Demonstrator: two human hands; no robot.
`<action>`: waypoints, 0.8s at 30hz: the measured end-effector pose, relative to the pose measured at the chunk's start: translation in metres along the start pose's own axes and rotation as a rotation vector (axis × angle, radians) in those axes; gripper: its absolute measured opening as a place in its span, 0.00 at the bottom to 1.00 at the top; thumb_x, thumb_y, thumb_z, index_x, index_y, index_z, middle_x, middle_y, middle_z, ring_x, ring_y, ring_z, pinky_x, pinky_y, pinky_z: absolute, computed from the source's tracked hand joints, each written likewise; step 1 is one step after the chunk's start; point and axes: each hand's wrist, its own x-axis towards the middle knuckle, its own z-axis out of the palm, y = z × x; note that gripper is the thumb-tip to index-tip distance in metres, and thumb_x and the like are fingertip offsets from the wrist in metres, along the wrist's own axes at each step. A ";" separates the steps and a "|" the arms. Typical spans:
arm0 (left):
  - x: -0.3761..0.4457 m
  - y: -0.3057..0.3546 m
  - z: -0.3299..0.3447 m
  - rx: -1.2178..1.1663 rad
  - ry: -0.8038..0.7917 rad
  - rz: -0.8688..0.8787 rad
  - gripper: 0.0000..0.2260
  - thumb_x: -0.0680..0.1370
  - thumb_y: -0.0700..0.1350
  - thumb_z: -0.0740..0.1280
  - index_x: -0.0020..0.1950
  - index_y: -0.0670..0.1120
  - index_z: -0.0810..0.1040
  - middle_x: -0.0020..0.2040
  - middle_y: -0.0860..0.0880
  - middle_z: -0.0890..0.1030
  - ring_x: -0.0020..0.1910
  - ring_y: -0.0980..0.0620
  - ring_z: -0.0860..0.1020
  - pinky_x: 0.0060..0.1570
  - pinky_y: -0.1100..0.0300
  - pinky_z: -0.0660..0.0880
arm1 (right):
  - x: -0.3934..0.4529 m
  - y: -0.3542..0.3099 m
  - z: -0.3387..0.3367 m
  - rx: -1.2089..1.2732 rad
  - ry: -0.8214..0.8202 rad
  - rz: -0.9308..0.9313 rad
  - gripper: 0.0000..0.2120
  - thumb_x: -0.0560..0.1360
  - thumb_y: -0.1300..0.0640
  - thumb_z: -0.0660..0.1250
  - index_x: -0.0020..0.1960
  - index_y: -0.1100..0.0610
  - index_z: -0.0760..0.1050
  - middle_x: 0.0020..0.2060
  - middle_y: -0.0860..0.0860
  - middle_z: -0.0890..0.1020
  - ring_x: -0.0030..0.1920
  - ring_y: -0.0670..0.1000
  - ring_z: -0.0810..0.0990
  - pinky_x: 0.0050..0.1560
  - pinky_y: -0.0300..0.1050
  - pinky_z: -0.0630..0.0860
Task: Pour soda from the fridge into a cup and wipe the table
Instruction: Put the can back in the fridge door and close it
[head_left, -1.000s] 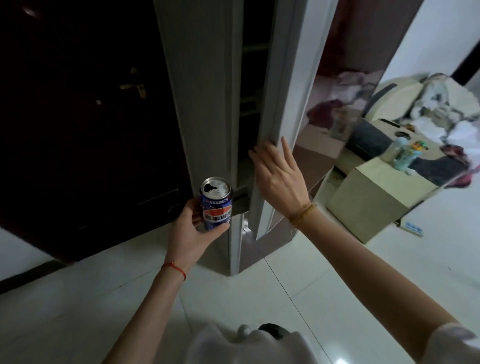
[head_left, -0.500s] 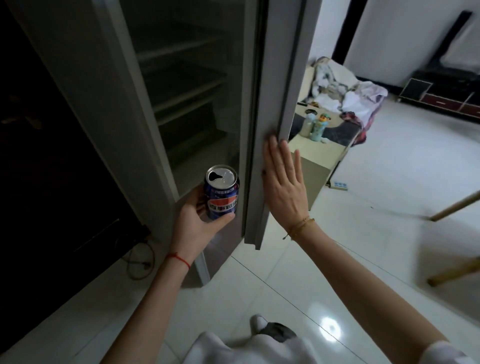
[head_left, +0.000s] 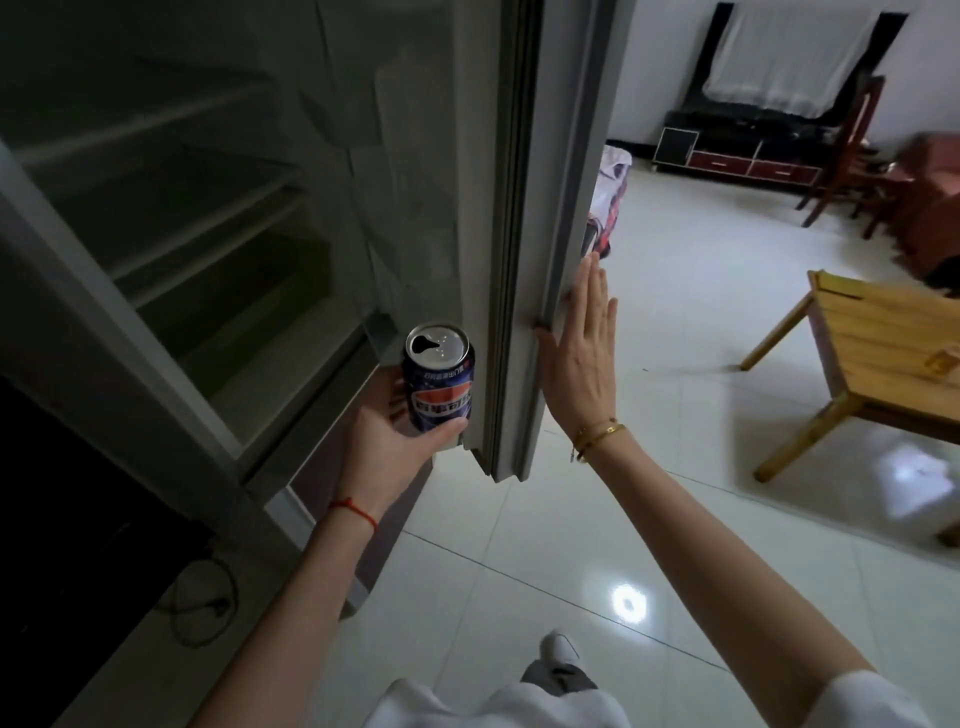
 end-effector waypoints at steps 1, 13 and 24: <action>0.004 0.002 0.007 -0.002 -0.011 0.004 0.31 0.64 0.47 0.81 0.64 0.59 0.73 0.58 0.57 0.81 0.59 0.58 0.80 0.58 0.52 0.80 | 0.004 0.008 -0.002 0.013 -0.008 0.021 0.32 0.80 0.60 0.57 0.78 0.61 0.44 0.78 0.56 0.50 0.79 0.55 0.46 0.78 0.55 0.45; 0.055 0.039 0.109 0.044 0.003 0.056 0.31 0.62 0.54 0.81 0.62 0.55 0.74 0.56 0.57 0.82 0.55 0.58 0.81 0.55 0.53 0.81 | 0.064 0.115 -0.018 0.251 -0.119 0.172 0.10 0.80 0.60 0.58 0.60 0.62 0.68 0.54 0.58 0.75 0.52 0.57 0.75 0.53 0.59 0.76; 0.100 0.077 0.198 0.039 0.102 -0.019 0.27 0.64 0.43 0.82 0.59 0.47 0.76 0.47 0.62 0.79 0.42 0.75 0.77 0.43 0.77 0.73 | 0.138 0.205 -0.022 0.383 -0.250 0.278 0.06 0.78 0.62 0.61 0.53 0.63 0.71 0.49 0.59 0.80 0.49 0.61 0.78 0.48 0.54 0.76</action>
